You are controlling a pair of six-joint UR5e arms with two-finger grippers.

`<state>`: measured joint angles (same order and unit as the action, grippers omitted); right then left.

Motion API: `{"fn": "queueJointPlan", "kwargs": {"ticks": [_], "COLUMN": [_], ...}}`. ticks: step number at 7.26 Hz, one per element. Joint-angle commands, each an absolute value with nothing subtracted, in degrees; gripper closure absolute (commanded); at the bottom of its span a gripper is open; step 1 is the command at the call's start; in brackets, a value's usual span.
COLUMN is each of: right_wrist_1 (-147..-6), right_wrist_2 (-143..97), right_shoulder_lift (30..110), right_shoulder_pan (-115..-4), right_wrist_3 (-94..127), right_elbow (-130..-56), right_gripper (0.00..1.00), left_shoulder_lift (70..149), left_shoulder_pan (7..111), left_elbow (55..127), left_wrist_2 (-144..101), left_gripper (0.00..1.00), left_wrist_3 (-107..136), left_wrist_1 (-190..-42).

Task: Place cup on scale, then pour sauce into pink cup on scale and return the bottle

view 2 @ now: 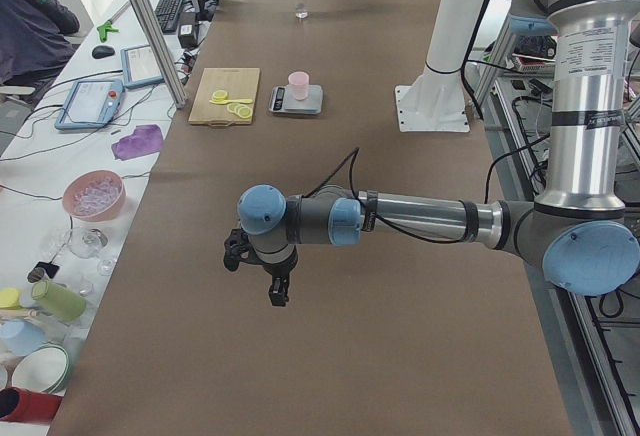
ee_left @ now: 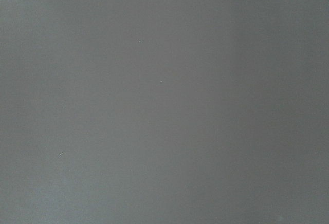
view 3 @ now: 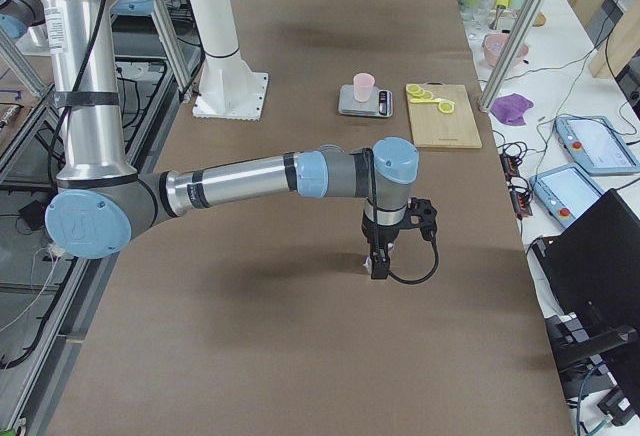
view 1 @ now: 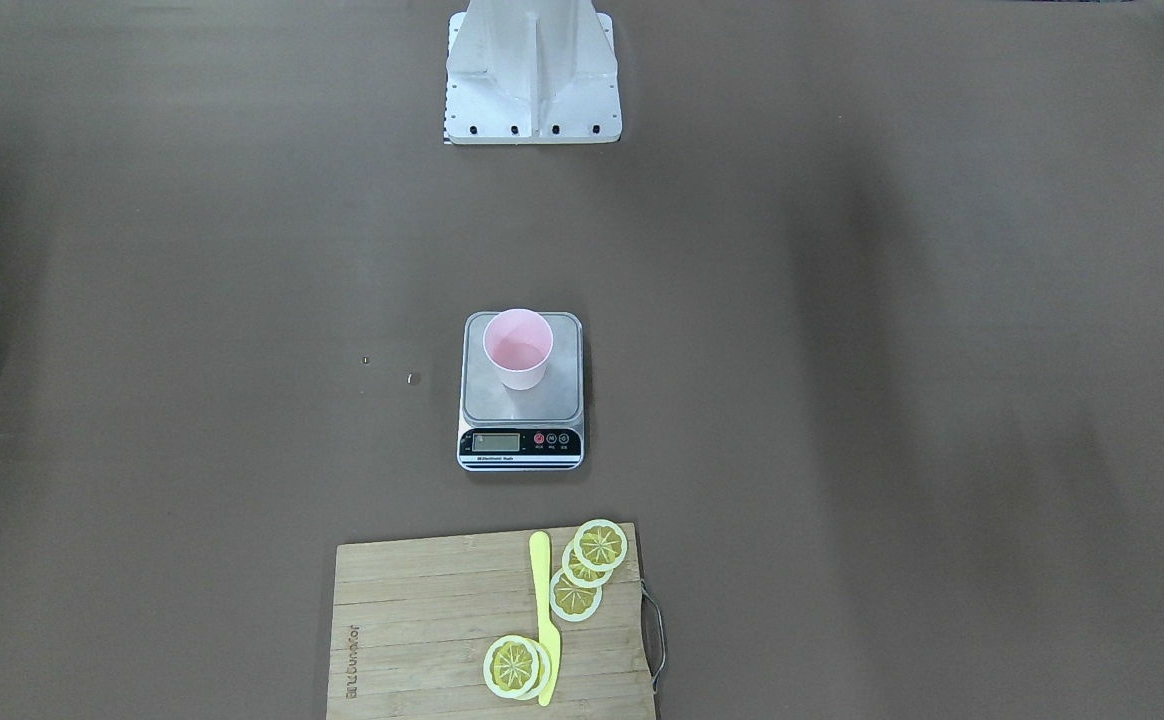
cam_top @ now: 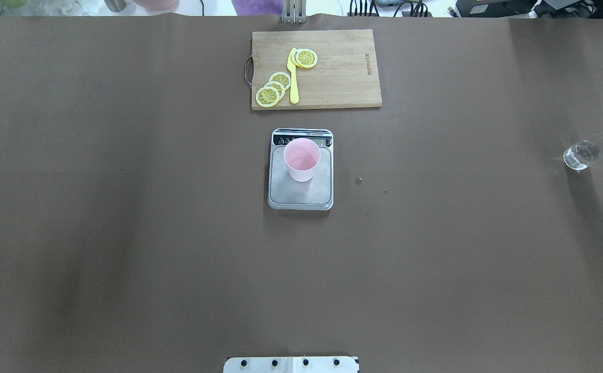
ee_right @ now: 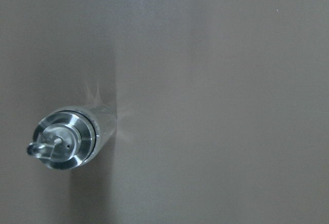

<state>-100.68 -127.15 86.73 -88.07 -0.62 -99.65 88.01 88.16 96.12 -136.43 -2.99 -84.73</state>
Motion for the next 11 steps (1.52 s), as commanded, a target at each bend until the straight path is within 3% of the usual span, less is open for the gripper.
{"fn": "queueJointPlan", "kwargs": {"ticks": [1,11], "right_wrist_1": [-100.8,-100.5], "right_wrist_2": [-127.2,-127.9], "right_shoulder_lift": [86.8,87.1], "right_shoulder_pan": [-88.1,-88.1], "right_wrist_3": [-0.6,-0.6], "right_elbow": [-99.7,-100.3], "right_gripper": [0.00,0.00], "left_shoulder_lift": [87.8,88.6], "left_shoulder_pan": [88.2,88.2], "left_elbow": [96.2,96.5], "left_wrist_2": [-136.4,-136.5], "left_gripper": [0.02,0.02], "left_wrist_3": [-3.0,-2.8], "left_wrist_1": [-84.7,-84.9]}}
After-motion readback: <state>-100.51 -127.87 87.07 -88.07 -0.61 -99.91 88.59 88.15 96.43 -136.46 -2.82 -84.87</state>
